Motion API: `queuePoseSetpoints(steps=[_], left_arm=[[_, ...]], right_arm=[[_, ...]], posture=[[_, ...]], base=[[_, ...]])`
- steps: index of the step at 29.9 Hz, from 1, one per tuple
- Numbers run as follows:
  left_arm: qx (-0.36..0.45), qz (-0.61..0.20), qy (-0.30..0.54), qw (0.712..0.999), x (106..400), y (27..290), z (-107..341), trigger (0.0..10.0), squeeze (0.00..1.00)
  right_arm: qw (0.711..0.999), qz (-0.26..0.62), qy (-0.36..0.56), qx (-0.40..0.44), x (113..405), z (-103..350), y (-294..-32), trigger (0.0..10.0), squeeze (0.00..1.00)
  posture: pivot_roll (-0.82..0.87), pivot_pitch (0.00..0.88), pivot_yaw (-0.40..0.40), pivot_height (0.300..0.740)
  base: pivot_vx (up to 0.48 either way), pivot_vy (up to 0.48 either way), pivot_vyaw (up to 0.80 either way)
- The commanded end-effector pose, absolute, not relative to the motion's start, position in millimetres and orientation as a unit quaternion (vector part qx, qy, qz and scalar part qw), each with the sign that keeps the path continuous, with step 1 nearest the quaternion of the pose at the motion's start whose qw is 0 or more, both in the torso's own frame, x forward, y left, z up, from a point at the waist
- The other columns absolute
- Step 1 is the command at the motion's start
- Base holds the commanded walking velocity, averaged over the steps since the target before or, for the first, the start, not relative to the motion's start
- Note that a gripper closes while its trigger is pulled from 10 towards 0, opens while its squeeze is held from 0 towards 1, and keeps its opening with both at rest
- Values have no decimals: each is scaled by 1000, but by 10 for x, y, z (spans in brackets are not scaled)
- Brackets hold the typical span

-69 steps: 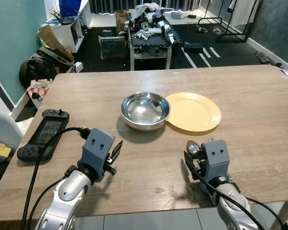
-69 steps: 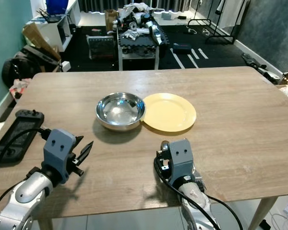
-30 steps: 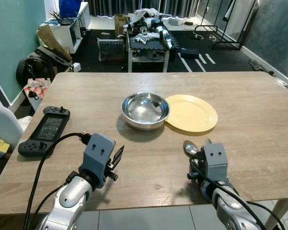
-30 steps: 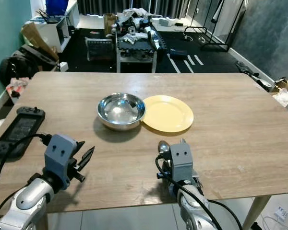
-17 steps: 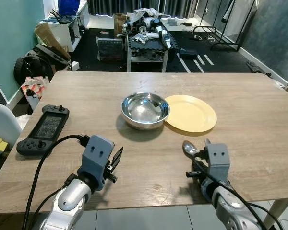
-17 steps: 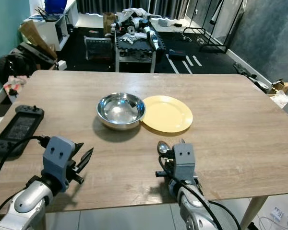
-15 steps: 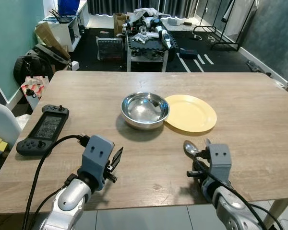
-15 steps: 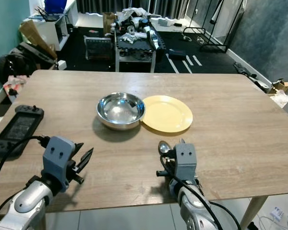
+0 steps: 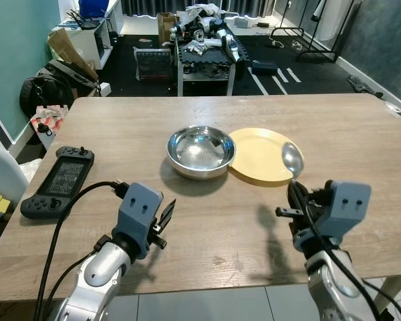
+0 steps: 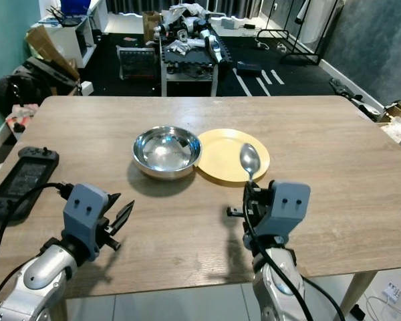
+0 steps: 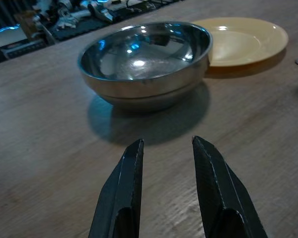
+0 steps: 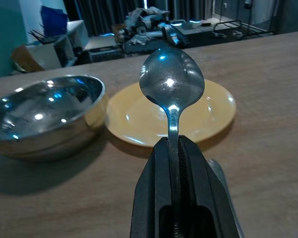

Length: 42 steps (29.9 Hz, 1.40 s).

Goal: Setting the table

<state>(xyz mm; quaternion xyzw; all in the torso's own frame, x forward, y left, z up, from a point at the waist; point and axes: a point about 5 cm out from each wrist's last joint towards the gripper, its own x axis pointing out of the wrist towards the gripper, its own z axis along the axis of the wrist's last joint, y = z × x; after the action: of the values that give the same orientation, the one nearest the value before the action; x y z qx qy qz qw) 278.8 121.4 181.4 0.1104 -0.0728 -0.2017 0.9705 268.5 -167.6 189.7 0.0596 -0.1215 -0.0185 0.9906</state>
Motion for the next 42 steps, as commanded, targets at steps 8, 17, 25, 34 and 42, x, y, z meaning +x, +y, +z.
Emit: queuePoseSetpoints(steps=[8, 17, 25, 34, 42], left_arm=[[109, -211, -58, 970, 2819, 1181, 1756, 10000, 0], [107, -207, -59, 971, 2817, 1187, 1757, 10000, 0], [107, -206, -60, 971, 2820, 1185, 1757, 10000, 0], [106, -209, -65, 970, 2823, 1169, 1775, 10000, 0], [105, -211, -67, 970, 2825, 1160, 1783, 10000, 0]], right_arm=[[992, -43, -104, 48, 2670, 1770, -1740, 10000, 0], [993, -47, -98, 53, 2688, 1732, -1749, 10000, 0], [993, -54, -94, 50, 2697, 1703, -1770, 10000, 0], [993, -61, -90, 48, 2690, 1684, -1789, 10000, 0], [993, -60, -88, 47, 2692, 1664, -1786, 10000, 0]], posture=[[57, 112, 85, 740], [63, 113, 75, 740], [59, 112, 77, 740], [53, 112, 81, 740], [52, 111, 81, 740]], base=[[0, 0, -164], [0, 0, -787], [0, 0, -784], [0, 0, -783], [0, 0, -786]])
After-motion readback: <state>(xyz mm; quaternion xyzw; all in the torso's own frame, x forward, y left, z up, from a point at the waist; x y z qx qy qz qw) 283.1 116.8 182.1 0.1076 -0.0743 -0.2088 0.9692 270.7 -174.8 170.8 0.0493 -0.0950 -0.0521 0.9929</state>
